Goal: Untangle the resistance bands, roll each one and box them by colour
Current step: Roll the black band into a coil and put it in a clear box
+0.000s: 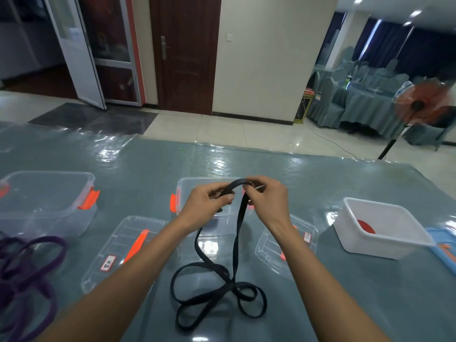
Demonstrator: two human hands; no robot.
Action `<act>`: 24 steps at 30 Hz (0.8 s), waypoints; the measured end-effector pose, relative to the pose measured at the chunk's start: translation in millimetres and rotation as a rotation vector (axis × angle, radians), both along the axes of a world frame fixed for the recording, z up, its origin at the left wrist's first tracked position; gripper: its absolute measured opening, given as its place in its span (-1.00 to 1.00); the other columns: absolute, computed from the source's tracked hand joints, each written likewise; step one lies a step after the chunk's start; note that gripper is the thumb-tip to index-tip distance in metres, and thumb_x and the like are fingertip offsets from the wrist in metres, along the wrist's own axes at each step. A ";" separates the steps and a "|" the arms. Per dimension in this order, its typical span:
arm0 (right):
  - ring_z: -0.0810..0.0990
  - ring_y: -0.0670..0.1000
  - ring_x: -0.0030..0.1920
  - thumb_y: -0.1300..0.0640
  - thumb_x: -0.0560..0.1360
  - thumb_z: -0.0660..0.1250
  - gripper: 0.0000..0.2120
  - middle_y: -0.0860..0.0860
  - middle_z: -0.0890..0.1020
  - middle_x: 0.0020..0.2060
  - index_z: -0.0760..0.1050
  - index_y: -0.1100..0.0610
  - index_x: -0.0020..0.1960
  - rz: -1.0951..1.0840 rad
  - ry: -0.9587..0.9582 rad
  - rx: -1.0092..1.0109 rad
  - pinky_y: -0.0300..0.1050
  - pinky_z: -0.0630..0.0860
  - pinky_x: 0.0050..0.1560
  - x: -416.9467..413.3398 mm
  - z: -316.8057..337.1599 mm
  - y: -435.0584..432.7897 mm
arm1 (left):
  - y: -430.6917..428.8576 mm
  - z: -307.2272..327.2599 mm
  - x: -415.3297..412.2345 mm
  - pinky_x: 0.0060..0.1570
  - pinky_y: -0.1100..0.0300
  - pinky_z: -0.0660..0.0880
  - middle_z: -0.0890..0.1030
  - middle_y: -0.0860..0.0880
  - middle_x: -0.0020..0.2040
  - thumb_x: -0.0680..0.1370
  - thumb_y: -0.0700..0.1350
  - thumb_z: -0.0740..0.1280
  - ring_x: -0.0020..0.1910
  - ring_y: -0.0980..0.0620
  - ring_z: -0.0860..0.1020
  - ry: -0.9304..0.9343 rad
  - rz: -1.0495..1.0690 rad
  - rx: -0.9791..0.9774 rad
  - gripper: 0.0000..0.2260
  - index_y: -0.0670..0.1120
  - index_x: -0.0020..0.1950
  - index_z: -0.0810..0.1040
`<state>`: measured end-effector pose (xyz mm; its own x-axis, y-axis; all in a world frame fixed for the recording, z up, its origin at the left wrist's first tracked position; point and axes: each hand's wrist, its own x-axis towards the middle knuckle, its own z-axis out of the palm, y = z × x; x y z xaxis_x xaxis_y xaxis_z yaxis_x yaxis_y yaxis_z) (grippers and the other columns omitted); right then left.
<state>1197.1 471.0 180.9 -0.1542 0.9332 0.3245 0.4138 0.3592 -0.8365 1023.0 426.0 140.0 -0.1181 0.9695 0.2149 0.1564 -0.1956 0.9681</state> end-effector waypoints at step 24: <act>0.60 0.19 0.16 0.41 0.43 0.44 -0.53 0.12 0.61 0.20 0.54 0.21 0.32 0.330 -0.663 0.634 0.13 0.64 -0.08 18.3 -13.8 -4.3 | 5.0 -6.7 -16.5 -0.26 0.22 0.45 0.47 -0.04 -0.31 0.66 -0.13 0.30 -0.37 0.07 0.45 0.100 -0.274 -0.375 -0.84 -0.18 -0.03 0.60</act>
<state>1215.4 466.7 167.1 -0.7092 0.4922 0.5047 0.5286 0.8450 -0.0813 1006.5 431.0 133.3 0.1565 0.9748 -0.1587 0.2438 0.1176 0.9627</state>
